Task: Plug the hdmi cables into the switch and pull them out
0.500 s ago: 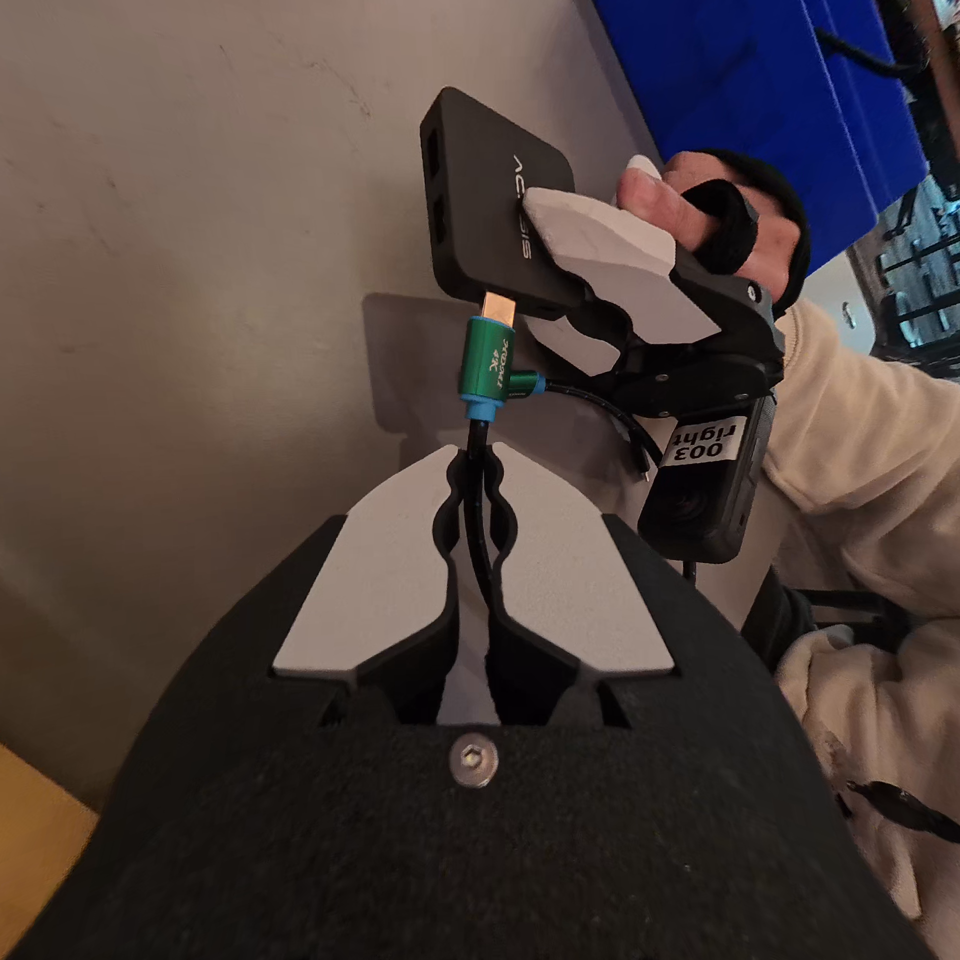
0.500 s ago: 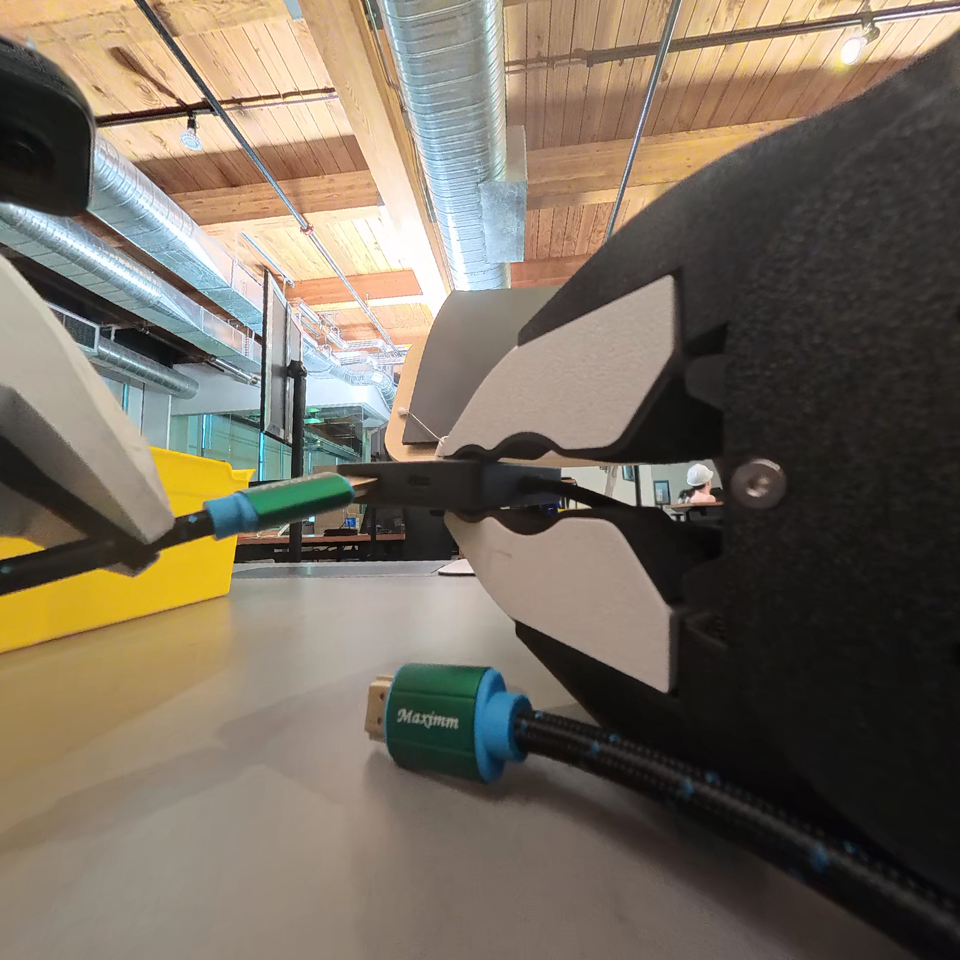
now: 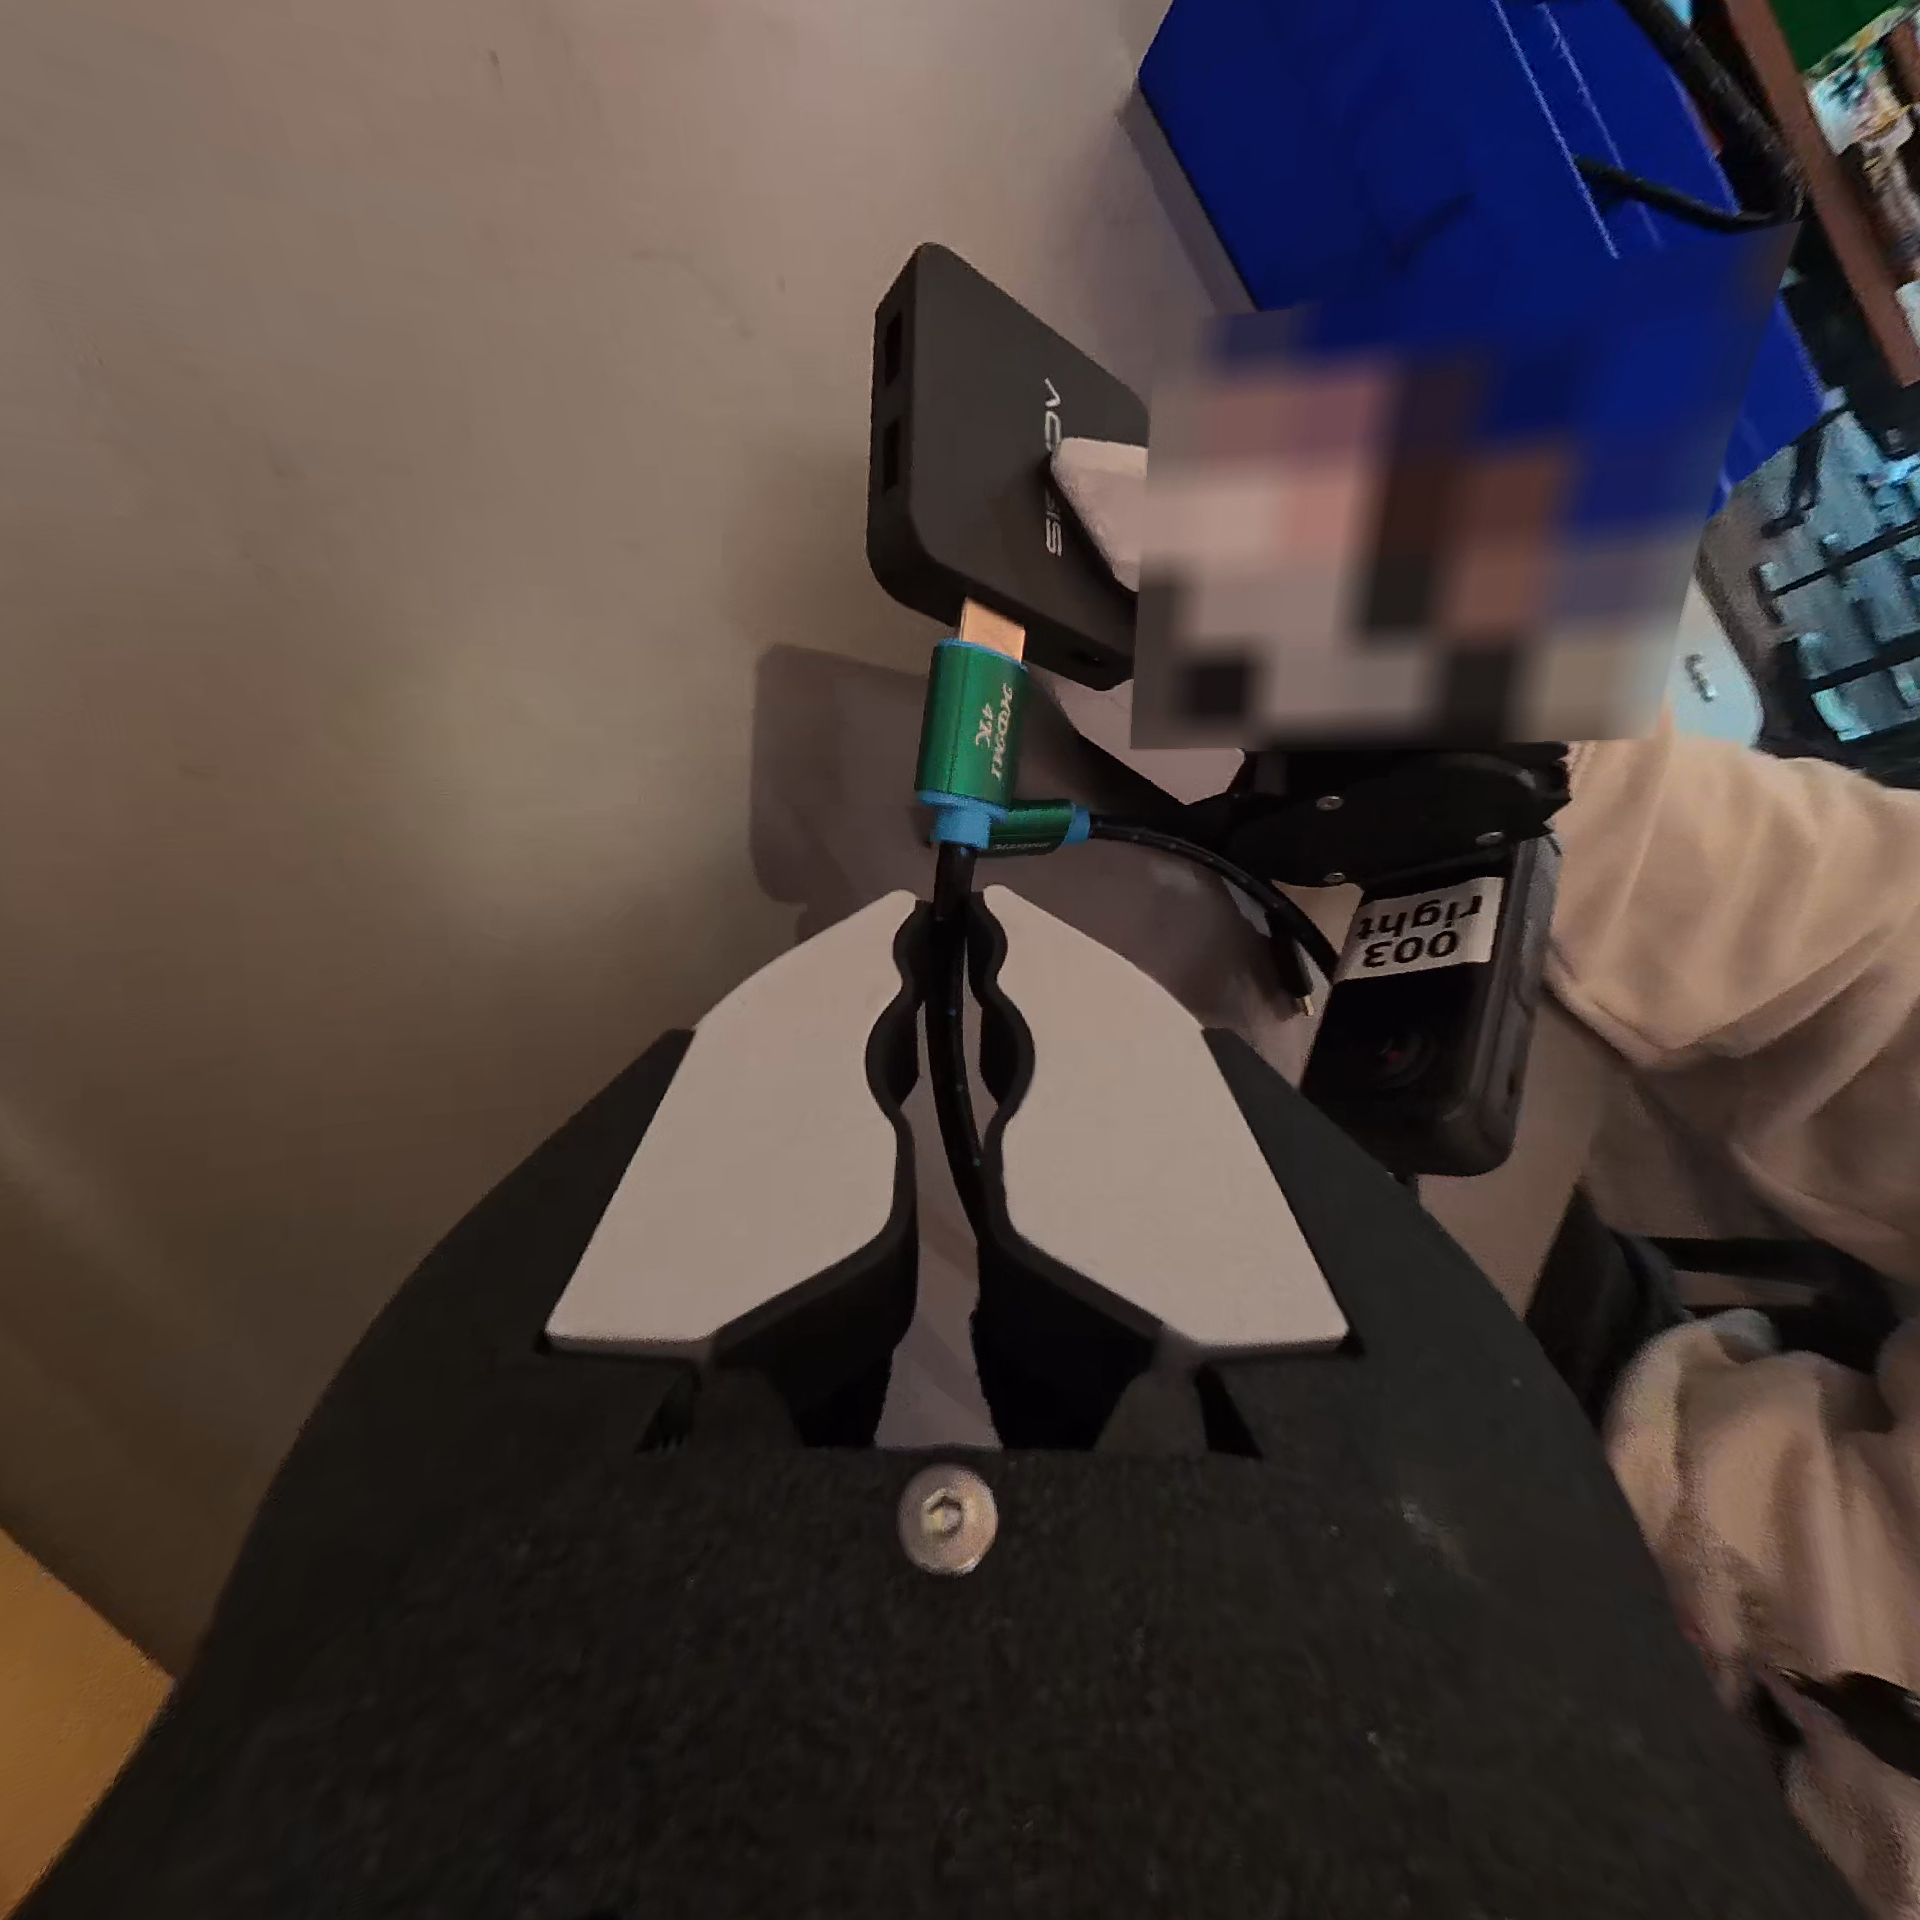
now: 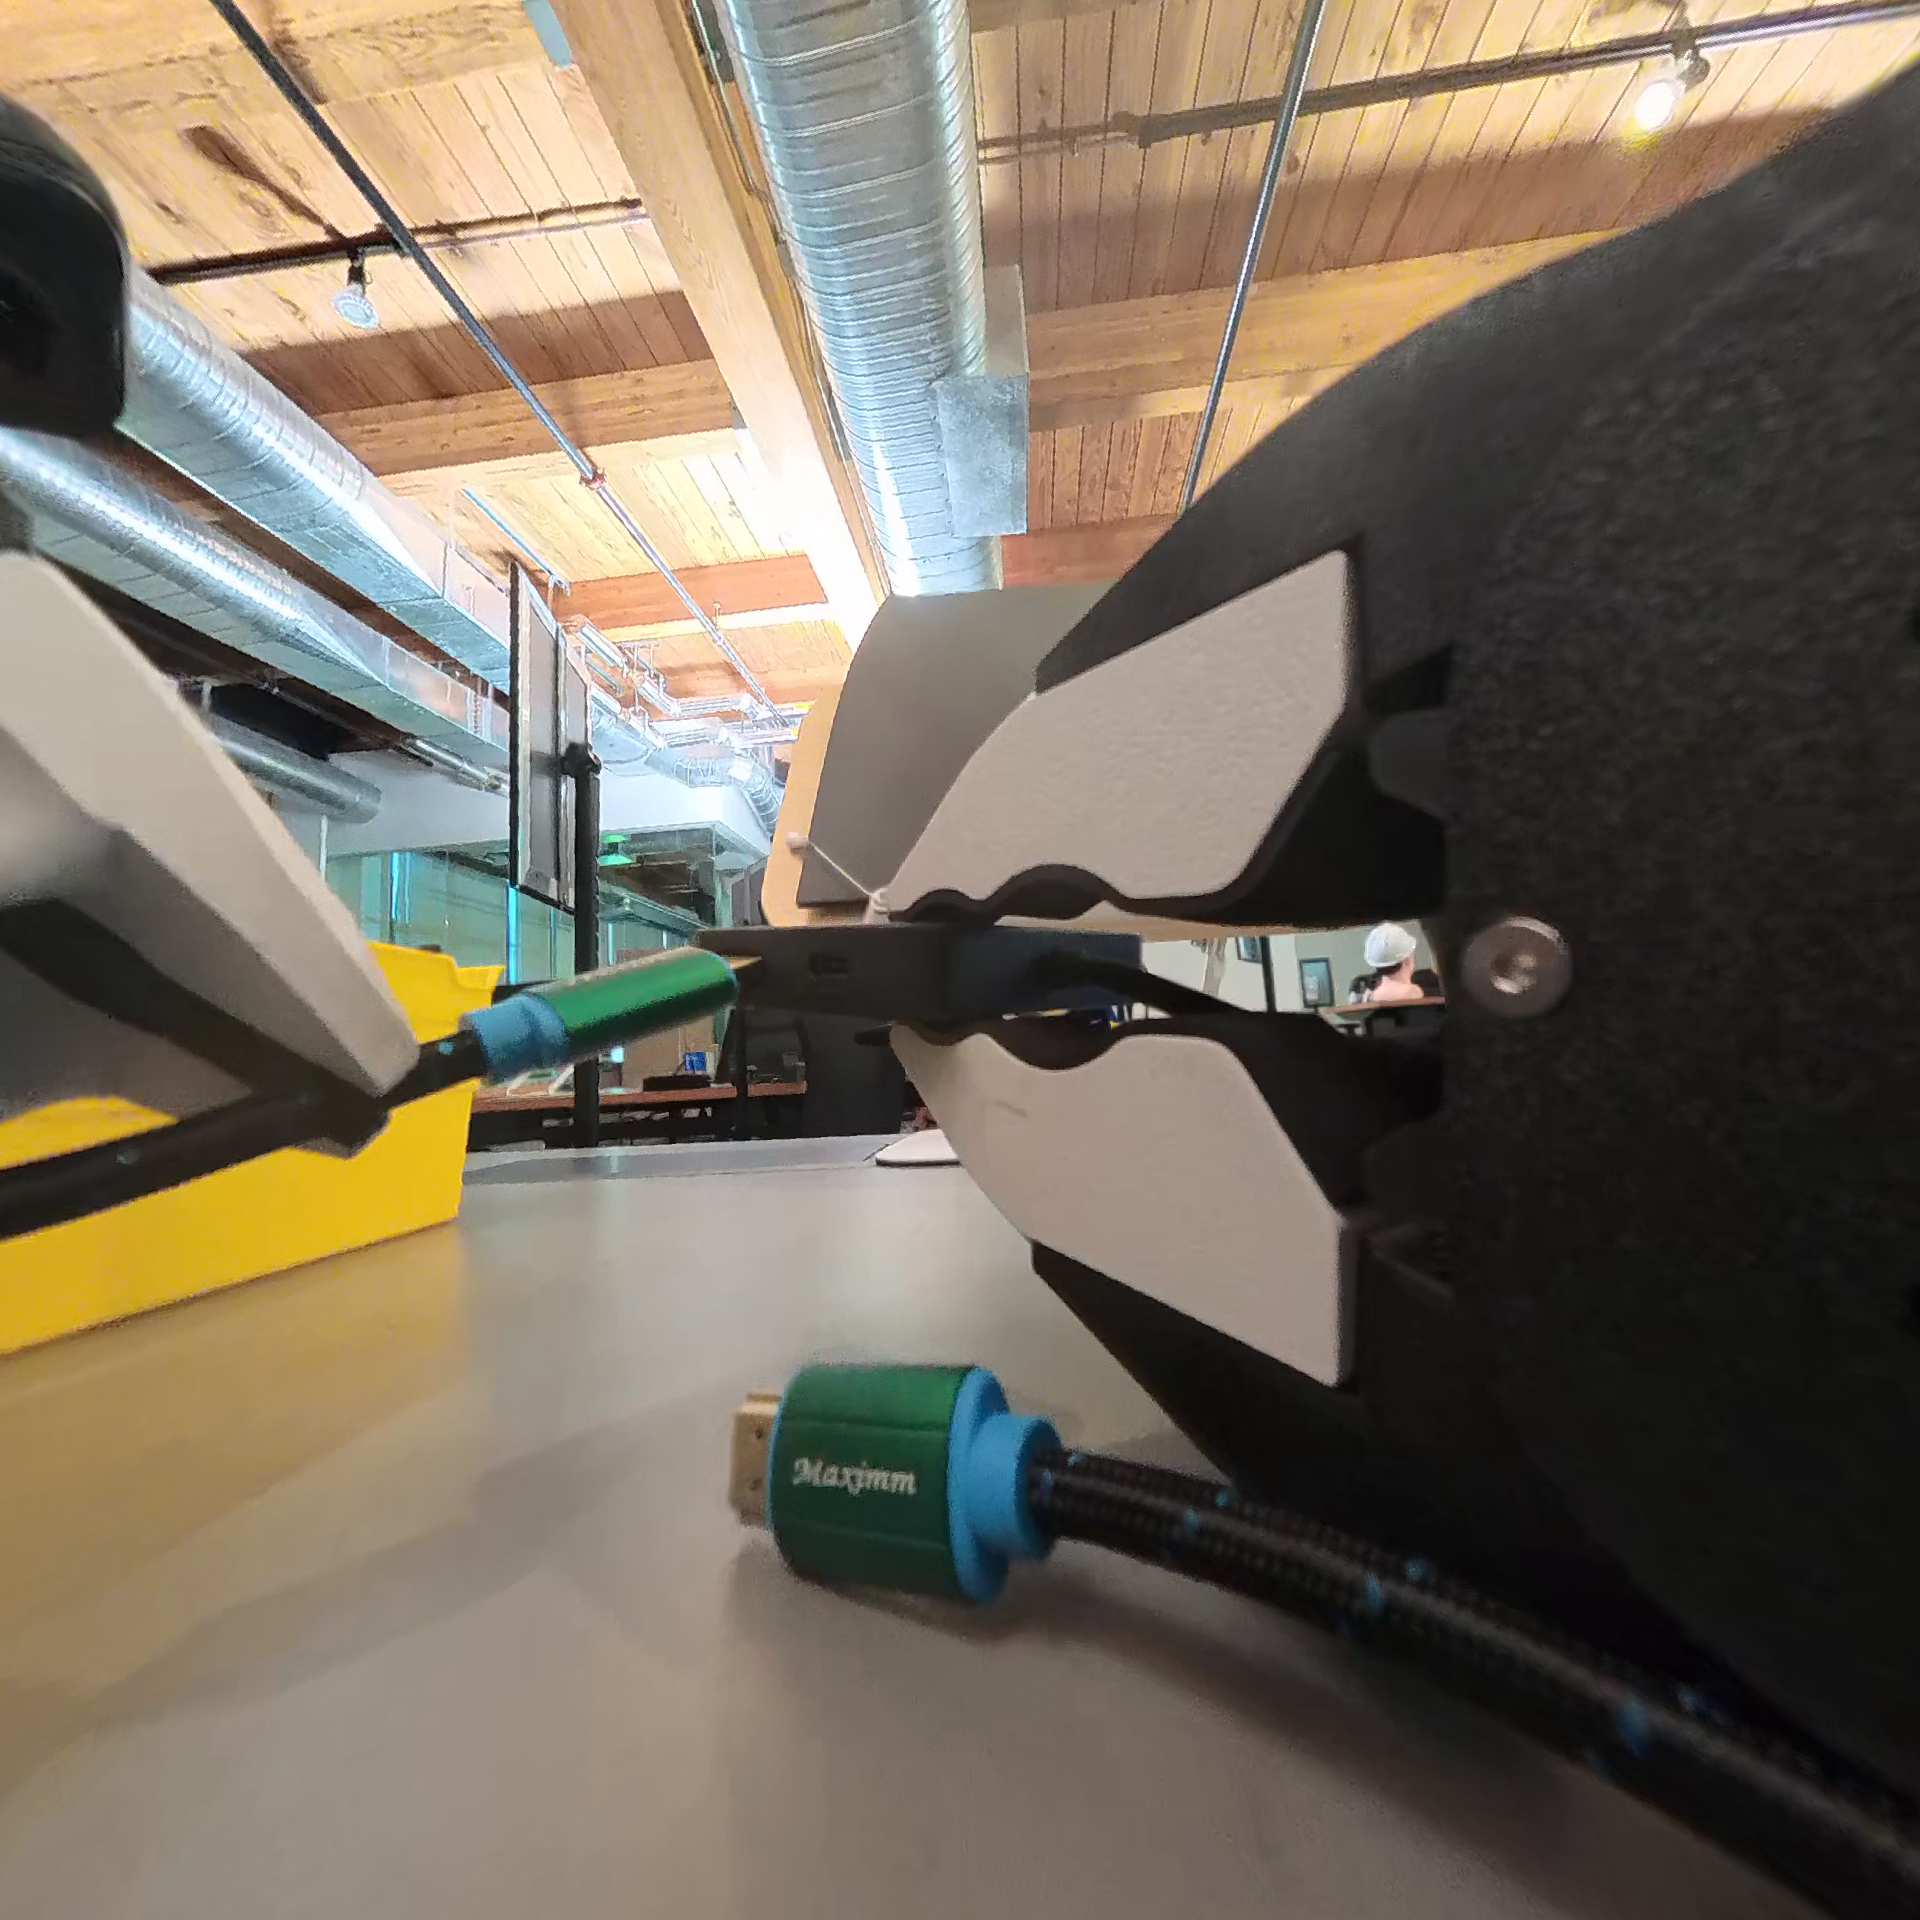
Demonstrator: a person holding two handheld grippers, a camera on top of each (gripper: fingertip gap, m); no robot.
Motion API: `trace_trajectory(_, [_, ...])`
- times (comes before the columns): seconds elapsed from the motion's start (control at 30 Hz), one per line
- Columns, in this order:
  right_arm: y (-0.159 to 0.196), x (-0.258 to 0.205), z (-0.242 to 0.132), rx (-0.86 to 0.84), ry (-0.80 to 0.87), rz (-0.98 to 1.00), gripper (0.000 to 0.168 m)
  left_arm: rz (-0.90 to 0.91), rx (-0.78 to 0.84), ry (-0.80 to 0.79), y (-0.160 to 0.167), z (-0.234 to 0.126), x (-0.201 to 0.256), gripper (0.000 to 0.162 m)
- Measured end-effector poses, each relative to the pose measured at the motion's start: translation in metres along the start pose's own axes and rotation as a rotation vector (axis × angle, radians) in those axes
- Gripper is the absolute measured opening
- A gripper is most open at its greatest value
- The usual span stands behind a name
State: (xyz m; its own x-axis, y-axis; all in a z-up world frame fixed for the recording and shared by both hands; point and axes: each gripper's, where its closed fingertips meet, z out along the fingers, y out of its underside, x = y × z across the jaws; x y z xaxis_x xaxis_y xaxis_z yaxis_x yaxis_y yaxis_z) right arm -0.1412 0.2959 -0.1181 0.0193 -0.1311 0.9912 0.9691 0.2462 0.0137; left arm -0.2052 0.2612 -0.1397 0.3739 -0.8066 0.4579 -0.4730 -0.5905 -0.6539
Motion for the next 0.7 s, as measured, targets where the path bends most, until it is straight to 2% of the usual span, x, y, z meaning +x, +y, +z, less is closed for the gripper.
trace_trajectory(0.2, [0.003, 0.004, -0.001, 0.005, 0.017, 0.011, 0.014, 0.419, 0.014, -0.207, -0.006, -0.003, 0.004, 0.005])
trace_trajectory(0.3, [0.003, 0.006, -0.002, 0.015, 0.026, 0.013, 0.013, 0.524, 0.022, -0.258, -0.007, -0.003, 0.008, 0.005])
trace_trajectory(0.47, [0.000, 0.003, -0.001, 0.020, 0.025, -0.038, 0.014, 0.484, -0.012, -0.282, -0.003, -0.004, 0.000, 0.005])
trace_trajectory(0.6, [-0.004, 0.000, -0.003, 0.037, 0.031, -0.111, 0.014, 0.329, -0.022, -0.157, 0.001, -0.007, 0.001, 0.005])
trace_trajectory(0.7, [-0.008, 0.001, -0.005, 0.055, 0.041, -0.126, 0.013, 0.318, -0.057, -0.128, 0.004, -0.011, 0.003, 0.005])
